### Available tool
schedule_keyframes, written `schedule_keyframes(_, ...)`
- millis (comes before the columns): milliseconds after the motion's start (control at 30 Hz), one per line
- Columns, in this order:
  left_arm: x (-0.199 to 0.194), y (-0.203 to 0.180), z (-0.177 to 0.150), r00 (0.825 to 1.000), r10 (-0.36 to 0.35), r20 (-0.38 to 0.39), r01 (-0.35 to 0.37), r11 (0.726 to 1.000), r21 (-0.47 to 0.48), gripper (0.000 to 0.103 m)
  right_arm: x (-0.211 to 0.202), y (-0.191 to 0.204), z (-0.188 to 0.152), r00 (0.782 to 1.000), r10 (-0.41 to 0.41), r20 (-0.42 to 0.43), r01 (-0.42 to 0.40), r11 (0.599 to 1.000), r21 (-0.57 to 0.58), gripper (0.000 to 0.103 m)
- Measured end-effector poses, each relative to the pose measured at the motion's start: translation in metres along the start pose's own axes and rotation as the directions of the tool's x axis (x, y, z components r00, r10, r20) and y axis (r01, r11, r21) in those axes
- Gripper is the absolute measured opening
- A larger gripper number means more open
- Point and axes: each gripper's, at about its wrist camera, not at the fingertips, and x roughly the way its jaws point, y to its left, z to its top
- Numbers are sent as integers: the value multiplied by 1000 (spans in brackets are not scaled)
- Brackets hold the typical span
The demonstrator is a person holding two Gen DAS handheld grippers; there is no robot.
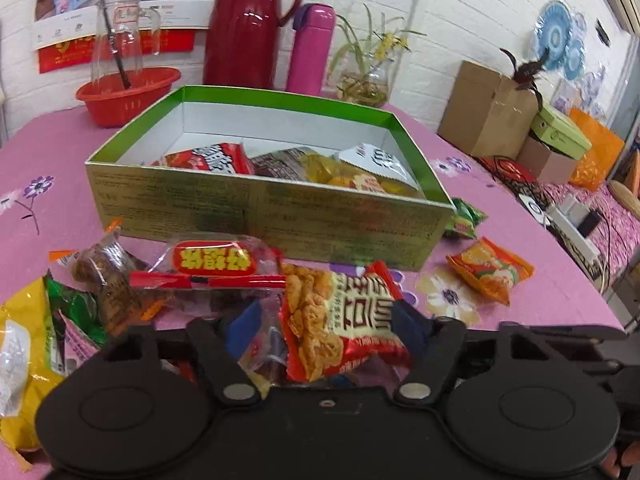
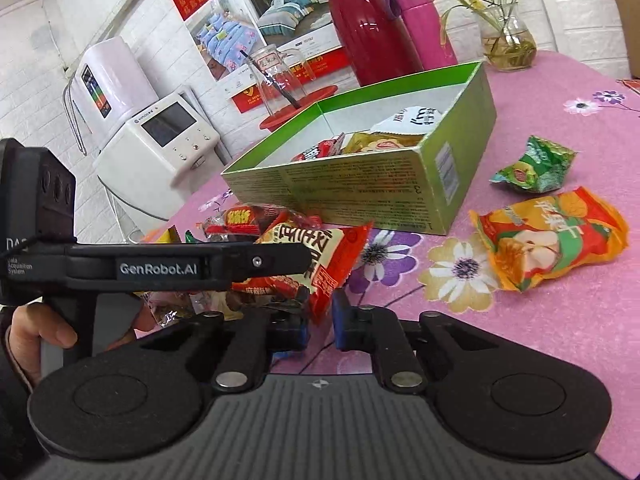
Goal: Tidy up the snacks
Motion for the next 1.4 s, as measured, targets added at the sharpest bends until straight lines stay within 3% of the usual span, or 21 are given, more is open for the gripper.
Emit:
schedule_keyframes(33, 1, -1, -1, 1000, -20, -11, 20, 1000, -5, 51, -2, -1, -1, 1000, 1, -3, -1, 1000, 3, 20)
schedule_keyframes(100, 3, -4, -3, 998, -55, -28, 55, 998, -6, 38, -8, -2, -4, 1000, 13, -6, -13, 1000, 2, 21)
schedule_keyframes(167, 4, -9, -7, 993, -107, -46, 107, 994, -1, 38, -16, -1, -7, 1000, 4, -2, -4, 1000, -13, 34)
schedule_keyframes(233, 7, -12, -11, 984, -160, -74, 159, 987, -20, 39, -24, 2, -10, 1000, -26, 11, 27, 998, -52, 37)
schedule_keyframes(300, 3, -12, -13, 985, -160, -60, 158, 987, -36, 44, -30, 5, -10, 999, -43, 30, 46, 995, -88, 48)
schedule_keyframes(333, -1, -12, -13, 987, -156, -42, 154, 987, -48, 56, -32, 6, -9, 998, -45, 40, 49, 994, -100, 61)
schedule_keyframes(367, -5, -9, -13, 989, -148, -22, 146, 987, -60, 77, -32, 6, -7, 998, -45, 48, 50, 993, -107, 77)
schedule_keyframes(433, -16, -4, -11, 993, -116, 29, 118, 989, -89, 98, -29, 7, -4, 998, -39, 52, 45, 992, -117, 87)
schedule_keyframes(633, -26, 12, -1, 994, -81, 77, 90, 988, -124, 103, -12, 0, 5, 999, -17, 32, 18, 999, -44, 87)
schedule_keyframes(767, -26, 19, 8, 991, -98, 96, 112, 983, -147, 103, -5, -1, 7, 1000, -12, 24, 12, 1000, -9, 87)
schedule_keyframes(933, -20, 20, 22, 992, -57, 112, 69, 992, -109, 103, 6, -2, 11, 1000, 0, 16, 0, 1000, 28, 88)
schedule_keyframes(1033, -5, 23, 26, 997, -54, 55, 58, 996, -68, 103, 14, -2, 12, 1000, 9, 0, -9, 999, 37, 90)
schedule_keyframes(1100, 6, 27, 25, 997, -76, 4, 76, 995, -58, 81, 19, -1, 13, 1000, 14, -7, -14, 999, 40, 91)
schedule_keyframes(1300, 12, 37, 21, 991, -131, -9, 131, 990, -54, 82, 39, -2, 17, 999, 47, -20, -46, 996, 75, 95)
schedule_keyframes(1333, 13, 37, 20, 990, -139, -14, 138, 989, -57, 91, 43, -2, 17, 999, 46, -22, -44, 996, 75, 92)
schedule_keyframes(1367, 14, 38, 19, 989, -146, -20, 145, 988, -59, 92, 46, -4, 17, 998, 51, -28, -49, 996, 69, 75)
schedule_keyframes(1400, 15, 38, 18, 988, -153, -27, 151, 987, -58, 92, 46, -7, 18, 997, 72, -31, -69, 994, 81, 70)
